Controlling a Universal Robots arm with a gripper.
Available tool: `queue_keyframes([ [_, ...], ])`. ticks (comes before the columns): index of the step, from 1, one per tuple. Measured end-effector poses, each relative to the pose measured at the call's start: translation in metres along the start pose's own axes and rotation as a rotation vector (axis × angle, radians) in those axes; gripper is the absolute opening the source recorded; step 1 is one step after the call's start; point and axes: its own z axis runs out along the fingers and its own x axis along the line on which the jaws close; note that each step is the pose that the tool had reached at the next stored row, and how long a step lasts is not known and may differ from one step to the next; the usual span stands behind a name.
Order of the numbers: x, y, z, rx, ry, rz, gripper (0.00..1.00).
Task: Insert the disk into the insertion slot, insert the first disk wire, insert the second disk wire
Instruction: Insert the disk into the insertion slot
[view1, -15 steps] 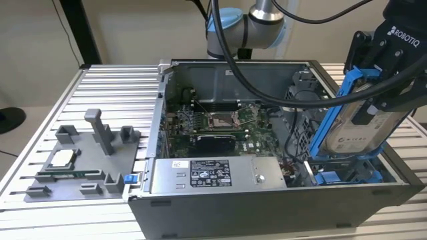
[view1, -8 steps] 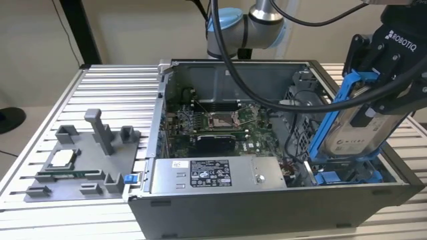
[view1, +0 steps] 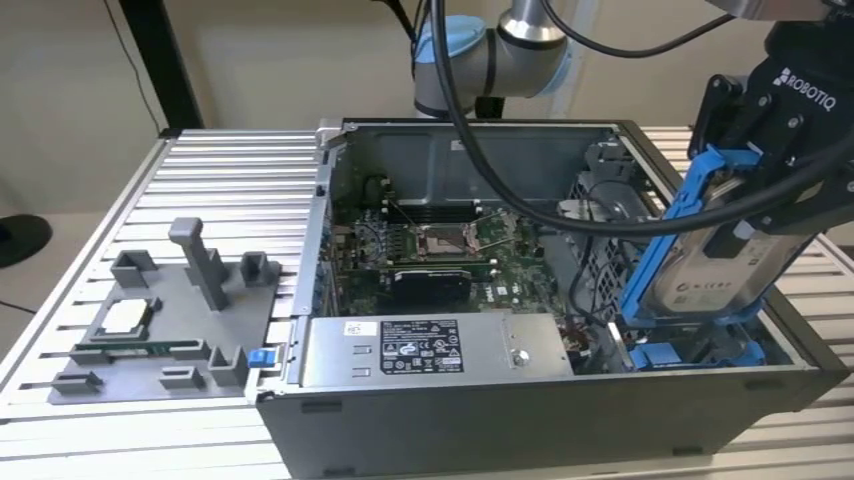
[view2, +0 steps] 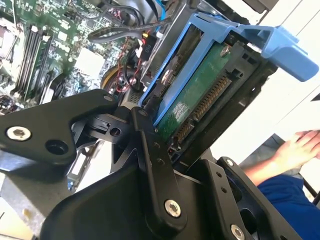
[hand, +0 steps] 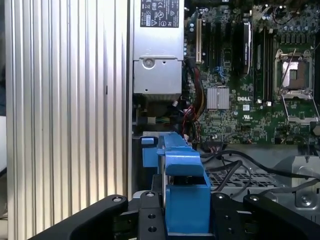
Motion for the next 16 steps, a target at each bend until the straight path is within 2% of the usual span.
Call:
queue_keyframes([
  [16,0.0003,-0.001,0.0002,0.0,-0.0017,0.0,0.0],
])
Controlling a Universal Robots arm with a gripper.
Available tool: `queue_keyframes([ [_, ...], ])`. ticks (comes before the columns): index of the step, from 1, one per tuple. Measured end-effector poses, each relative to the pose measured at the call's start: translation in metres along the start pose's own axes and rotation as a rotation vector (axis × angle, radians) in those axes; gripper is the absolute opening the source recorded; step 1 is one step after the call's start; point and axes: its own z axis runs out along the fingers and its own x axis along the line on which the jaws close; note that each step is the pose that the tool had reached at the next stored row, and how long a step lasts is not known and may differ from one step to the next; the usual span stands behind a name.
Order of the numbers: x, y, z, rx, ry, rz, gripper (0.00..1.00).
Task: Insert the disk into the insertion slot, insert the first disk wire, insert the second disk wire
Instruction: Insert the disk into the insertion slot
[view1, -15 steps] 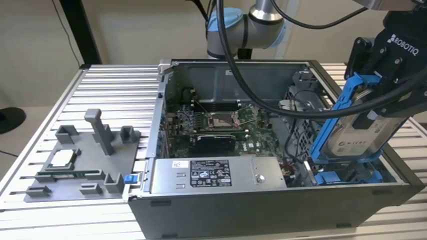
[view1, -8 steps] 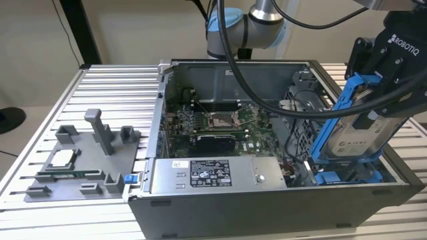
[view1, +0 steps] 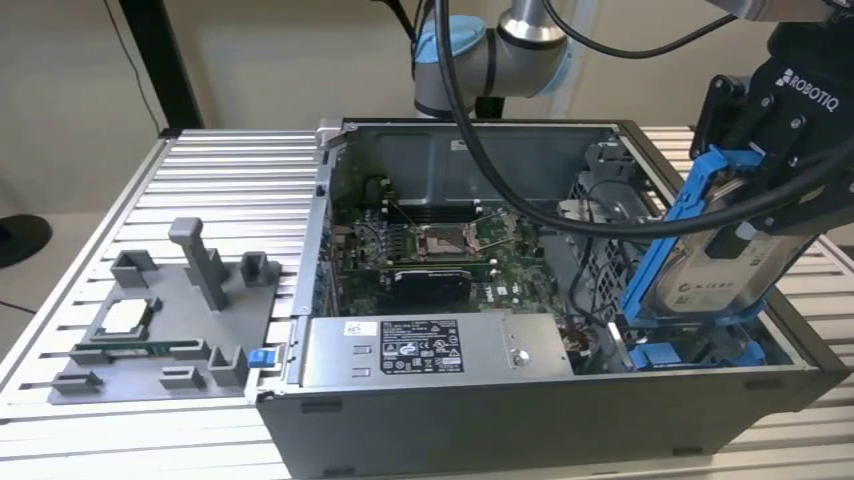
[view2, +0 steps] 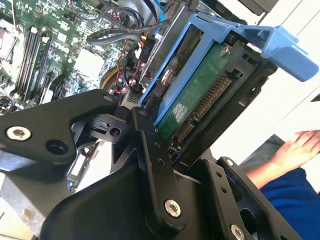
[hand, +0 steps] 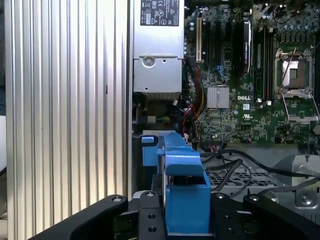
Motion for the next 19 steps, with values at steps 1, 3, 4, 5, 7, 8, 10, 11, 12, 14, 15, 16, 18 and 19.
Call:
queue_keyframes([
  [1,0.0003,-0.0004,0.0003,-0.0001,-0.003,0.0,0.0],
  [3,0.0014,-0.0015,0.001,-0.0003,-0.0116,-0.001,0.0],
  [4,0.0019,-0.0022,0.0019,-0.0005,-0.0151,-0.001,0.0],
  [5,0.0024,-0.003,0.0026,-0.0008,-0.0173,-0.001,0.0],
  [7,0.0035,-0.0036,0.0047,-0.001,-0.0209,-0.004,0.0],
  [8,0.0039,-0.0038,0.006,-0.0012,-0.0213,-0.006,0.0],
  [10,0.004,-0.0041,0.0082,-0.0015,-0.0202,-0.018,0.0],
  [11,0.0041,-0.0043,0.0096,-0.0016,-0.0198,-0.027,0.0],
  [12,0.0042,-0.0044,0.011,-0.0017,-0.0196,-0.034,0.0],
  [14,0.0046,-0.0047,0.0135,-0.0018,-0.0204,-0.044,0.0],
  [15,0.0052,-0.0051,0.0142,-0.0019,-0.023,-0.045,0.0],
  [16,0.0057,-0.0056,0.0152,-0.0018,-0.0274,-0.046,0.0],
  [18,0.0069,-0.0066,0.0172,-0.0019,-0.0356,-0.046,0.0],
  [19,0.0074,-0.0072,0.0181,-0.002,-0.0391,-0.046,0.0],
])
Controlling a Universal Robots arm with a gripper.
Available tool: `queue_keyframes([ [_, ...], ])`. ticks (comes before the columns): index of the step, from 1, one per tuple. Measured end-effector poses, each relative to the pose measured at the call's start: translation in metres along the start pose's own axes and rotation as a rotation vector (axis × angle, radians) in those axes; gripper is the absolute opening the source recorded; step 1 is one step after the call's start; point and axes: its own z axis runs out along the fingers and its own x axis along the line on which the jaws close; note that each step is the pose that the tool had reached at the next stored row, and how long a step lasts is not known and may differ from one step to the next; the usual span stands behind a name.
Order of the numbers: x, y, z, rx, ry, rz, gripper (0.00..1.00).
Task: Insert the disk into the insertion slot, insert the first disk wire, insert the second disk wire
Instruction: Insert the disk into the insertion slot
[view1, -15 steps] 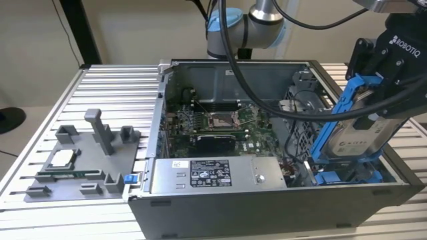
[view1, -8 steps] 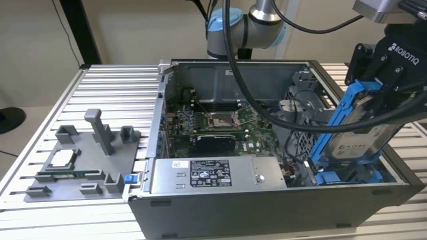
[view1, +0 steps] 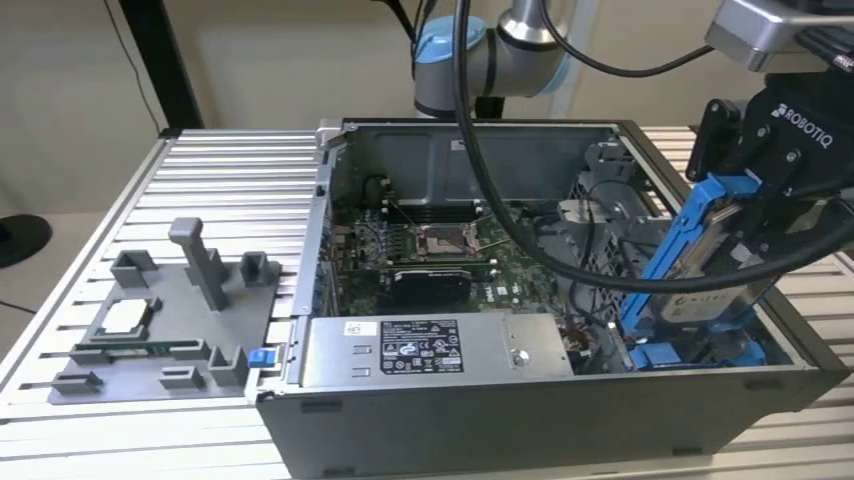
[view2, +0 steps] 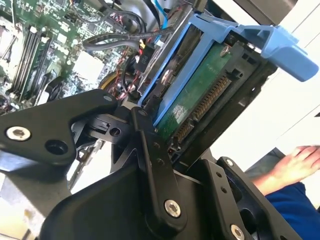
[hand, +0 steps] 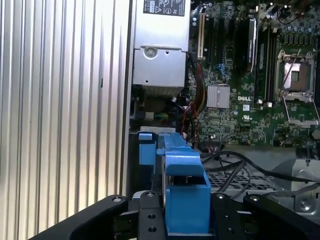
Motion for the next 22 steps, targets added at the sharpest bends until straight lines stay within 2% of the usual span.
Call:
queue_keyframes([
  [6,0.0021,-0.0025,0.0057,0.0,-0.0218,-0.001,0.0],
  [16,0.0083,-0.0044,0.0137,-0.0003,-0.0471,0.0,0.0],
  [19,0.0088,-0.0045,0.0135,-0.0012,-0.0562,-0.001,0.0],
  [22,0.0091,-0.0044,0.0078,-0.0061,-0.0607,-0.001,0.0],
])
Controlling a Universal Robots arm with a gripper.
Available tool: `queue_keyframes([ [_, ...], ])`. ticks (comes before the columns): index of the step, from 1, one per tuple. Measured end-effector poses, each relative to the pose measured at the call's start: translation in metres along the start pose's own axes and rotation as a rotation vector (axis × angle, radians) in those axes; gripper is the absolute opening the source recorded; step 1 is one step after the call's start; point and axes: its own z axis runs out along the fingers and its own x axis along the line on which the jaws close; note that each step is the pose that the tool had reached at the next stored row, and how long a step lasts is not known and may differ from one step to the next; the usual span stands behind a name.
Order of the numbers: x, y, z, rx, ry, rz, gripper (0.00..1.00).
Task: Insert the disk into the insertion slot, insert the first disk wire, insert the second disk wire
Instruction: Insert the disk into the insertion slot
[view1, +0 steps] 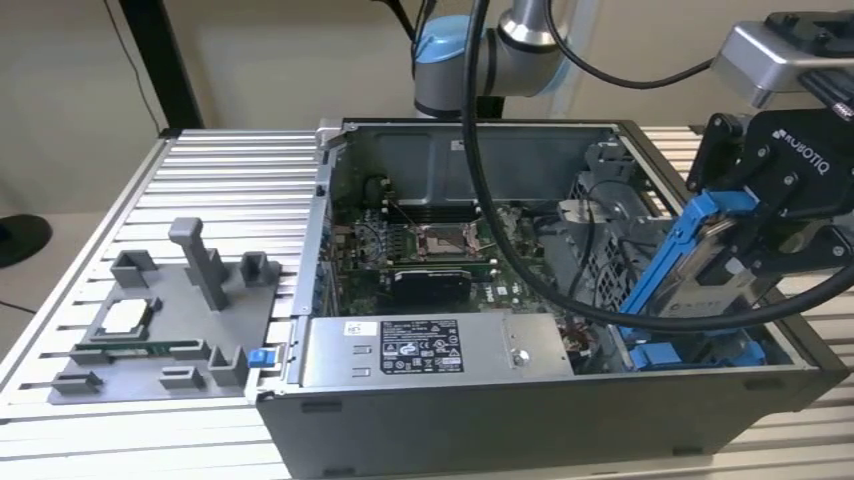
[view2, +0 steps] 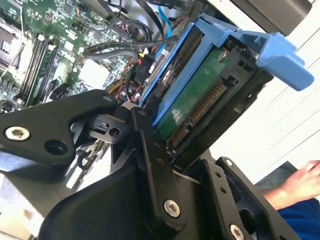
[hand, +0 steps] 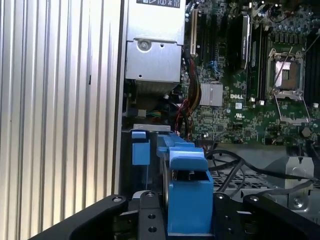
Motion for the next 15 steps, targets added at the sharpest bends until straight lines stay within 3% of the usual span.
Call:
queue_keyframes([
  [2,0.0006,0.0005,-0.004,-0.0049,-0.0001,0.001,0.0],
  [7,0.0059,-0.0005,-0.0045,-0.0144,-0.0004,0.002,0.0],
  [11,0.0096,-0.0017,-0.0035,-0.0168,-0.002,0.002,0.0],
  [13,0.0098,-0.0018,-0.0024,-0.0169,-0.0058,0.002,0.0],
  [15,0.0099,-0.0019,-0.0014,-0.0167,-0.0144,0.001,0.0],
])
